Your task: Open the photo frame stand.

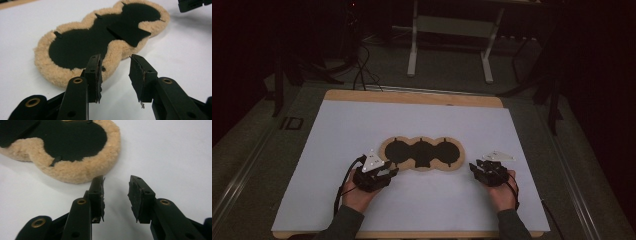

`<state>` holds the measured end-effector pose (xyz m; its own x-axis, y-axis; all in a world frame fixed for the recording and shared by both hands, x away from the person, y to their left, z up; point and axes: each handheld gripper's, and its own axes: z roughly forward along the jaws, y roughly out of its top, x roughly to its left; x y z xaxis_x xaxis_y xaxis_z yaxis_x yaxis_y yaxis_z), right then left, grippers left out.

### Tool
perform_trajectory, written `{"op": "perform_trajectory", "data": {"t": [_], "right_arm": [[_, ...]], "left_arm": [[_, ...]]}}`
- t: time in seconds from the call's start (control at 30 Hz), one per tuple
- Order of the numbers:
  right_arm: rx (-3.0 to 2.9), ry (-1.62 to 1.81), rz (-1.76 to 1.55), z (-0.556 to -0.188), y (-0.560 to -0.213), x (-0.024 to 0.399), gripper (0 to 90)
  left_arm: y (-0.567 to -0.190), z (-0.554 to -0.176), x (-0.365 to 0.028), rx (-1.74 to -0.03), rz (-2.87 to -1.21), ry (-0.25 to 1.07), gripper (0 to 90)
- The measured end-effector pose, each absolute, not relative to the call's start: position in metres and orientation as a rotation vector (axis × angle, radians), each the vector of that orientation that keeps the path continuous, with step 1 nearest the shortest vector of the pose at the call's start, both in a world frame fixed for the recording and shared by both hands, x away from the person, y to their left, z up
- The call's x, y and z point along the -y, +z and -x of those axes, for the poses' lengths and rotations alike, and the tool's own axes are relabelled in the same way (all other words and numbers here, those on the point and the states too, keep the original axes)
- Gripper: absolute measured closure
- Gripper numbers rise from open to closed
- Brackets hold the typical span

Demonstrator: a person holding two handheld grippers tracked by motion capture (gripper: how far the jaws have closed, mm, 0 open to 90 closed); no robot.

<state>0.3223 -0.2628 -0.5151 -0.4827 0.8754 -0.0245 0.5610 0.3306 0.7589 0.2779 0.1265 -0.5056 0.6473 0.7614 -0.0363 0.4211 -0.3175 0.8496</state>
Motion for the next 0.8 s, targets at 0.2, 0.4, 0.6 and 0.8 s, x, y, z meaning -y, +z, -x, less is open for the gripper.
{"op": "perform_trajectory", "data": {"t": [0.2, 0.4, 0.6, 0.8], "right_arm": [[-2.144, 1.011, -1.298, -0.322, -0.515, 0.267, 60.8], [-2.138, 1.033, -1.302, -0.322, -0.515, 0.268, 58.5], [-2.138, 1.042, -1.299, -0.322, -0.515, 0.268, 57.8], [-2.142, 1.033, -1.296, -0.322, -0.515, 0.268, 57.3]], "left_arm": [[-0.503, -0.276, -0.124, -0.925, -1.932, 0.456, 61.5], [-0.502, -0.275, -0.117, -0.912, -1.94, 0.44, 61.0], [-0.504, -0.276, -0.109, -0.911, -1.964, 0.425, 64.6], [-0.507, -0.278, -0.1, -0.915, -1.95, 0.391, 65.4]]}}
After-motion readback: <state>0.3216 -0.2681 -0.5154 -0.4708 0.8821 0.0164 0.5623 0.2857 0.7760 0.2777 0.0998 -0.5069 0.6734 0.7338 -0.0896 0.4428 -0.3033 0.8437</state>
